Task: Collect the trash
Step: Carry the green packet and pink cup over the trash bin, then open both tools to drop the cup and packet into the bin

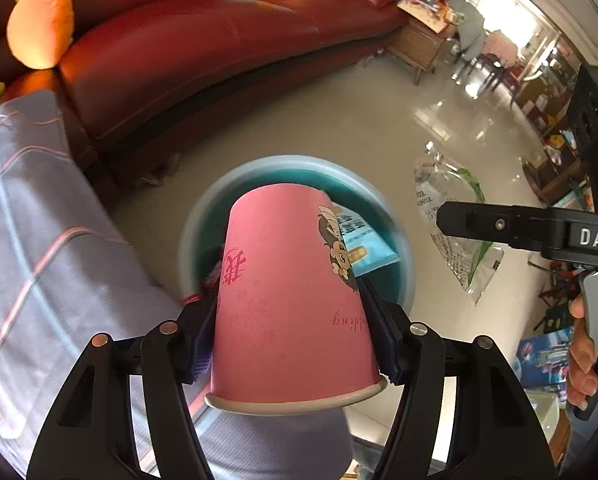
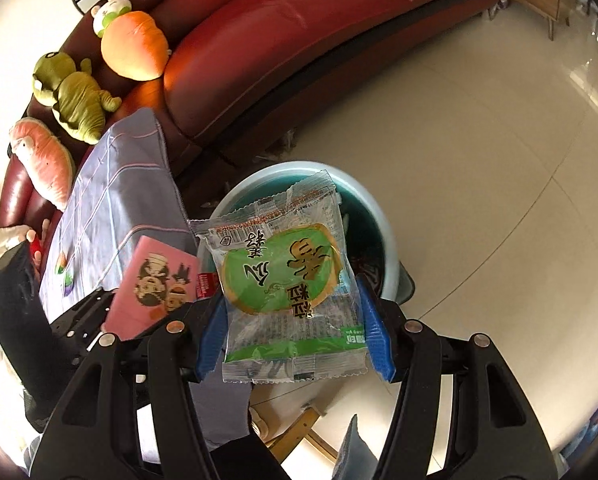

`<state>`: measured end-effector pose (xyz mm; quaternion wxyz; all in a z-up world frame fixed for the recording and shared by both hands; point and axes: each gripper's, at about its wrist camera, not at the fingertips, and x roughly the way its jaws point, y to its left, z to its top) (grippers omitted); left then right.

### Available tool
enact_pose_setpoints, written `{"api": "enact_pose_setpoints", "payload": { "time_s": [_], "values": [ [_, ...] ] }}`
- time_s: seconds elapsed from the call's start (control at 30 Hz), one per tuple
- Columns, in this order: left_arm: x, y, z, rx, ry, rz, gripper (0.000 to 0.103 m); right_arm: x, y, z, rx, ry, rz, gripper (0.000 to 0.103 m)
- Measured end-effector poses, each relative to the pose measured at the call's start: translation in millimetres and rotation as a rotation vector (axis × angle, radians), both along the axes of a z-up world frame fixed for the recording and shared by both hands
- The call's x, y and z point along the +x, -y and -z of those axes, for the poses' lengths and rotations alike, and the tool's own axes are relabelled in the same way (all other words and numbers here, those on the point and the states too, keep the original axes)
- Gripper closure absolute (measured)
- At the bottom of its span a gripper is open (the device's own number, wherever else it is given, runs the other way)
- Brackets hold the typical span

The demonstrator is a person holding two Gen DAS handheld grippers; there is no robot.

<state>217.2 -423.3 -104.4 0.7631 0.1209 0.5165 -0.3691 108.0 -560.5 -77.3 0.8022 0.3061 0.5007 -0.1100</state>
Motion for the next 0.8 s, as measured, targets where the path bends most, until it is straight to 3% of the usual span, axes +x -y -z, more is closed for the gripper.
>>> {"api": "enact_pose_setpoints", "payload": {
  "time_s": [0.1,0.2,0.53,0.8],
  "values": [
    [4,9,6,-0.008,-0.012,0.015,0.034,-2,5,0,-0.001,-0.006,0.012,0.046],
    [6,14,10,0.010,0.004,0.010,0.014,-2,12,2,-0.003,-0.013,0.021,0.046],
    [20,-12,19,0.026,-0.029,-0.057,0.013,9,7,15,0.013,-0.037,-0.011,0.046],
    [9,-36,8,0.019,-0.014,-0.078,0.013,19,-5,33,0.016,-0.085,-0.035,0.043]
  ]
}}
